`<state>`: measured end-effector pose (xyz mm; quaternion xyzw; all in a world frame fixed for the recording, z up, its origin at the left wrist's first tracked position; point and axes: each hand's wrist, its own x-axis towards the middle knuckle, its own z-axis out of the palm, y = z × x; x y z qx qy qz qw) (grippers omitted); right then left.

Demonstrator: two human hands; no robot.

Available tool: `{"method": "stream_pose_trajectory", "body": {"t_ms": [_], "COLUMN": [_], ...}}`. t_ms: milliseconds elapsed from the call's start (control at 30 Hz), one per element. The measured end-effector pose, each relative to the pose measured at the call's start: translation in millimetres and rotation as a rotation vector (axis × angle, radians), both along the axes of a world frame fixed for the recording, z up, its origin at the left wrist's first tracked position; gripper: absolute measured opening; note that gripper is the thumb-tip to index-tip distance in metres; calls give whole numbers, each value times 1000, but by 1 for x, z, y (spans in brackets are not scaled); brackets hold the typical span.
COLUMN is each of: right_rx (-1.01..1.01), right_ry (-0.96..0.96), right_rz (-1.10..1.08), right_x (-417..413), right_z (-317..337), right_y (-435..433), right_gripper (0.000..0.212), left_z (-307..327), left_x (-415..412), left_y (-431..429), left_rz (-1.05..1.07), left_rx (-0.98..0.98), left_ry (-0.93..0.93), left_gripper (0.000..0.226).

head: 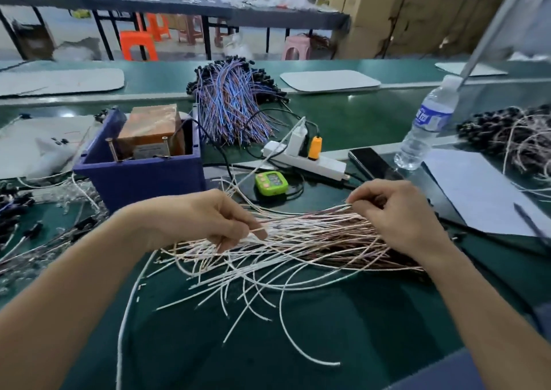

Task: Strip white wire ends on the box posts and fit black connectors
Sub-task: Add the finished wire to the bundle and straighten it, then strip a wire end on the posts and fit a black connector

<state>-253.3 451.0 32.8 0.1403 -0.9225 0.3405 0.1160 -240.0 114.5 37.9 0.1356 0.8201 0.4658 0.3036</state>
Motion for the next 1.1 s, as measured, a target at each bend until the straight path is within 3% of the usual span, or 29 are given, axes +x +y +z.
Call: {"method": "stream_pose_trajectory", "body": {"t_ms": [167,367,467,567,733,833,1100], "right_rx": [40,91,137,188,249,266,185], "right_ry": [28,46,114,166,151,112,-97], "right_rz": [-79,-137,-179,-213,-260,-319,90], "right_x": [-3,-4,-3,-3,-4,2,33], "right_z": [-5,-15,-18,-20,-21,-17,-48], "right_y": [28,48,56,63,54,35,-78], "right_gripper": [29,27,24,21,18,28,45], "left_z": [1,11,8,-7,-37,-46,-51], "left_x": [-14,-9,3,12,17,23,35], "left_y": [-4,-10,-9,-6,5,4,10], "left_rz": [5,130,252,394,547,573,561], "left_rx": [-183,-709,-942,-786,-510,-503,-426], "left_ry": [47,507,866,1052,787,816,802], "left_gripper": [23,11,13,11,10,12,21]}}
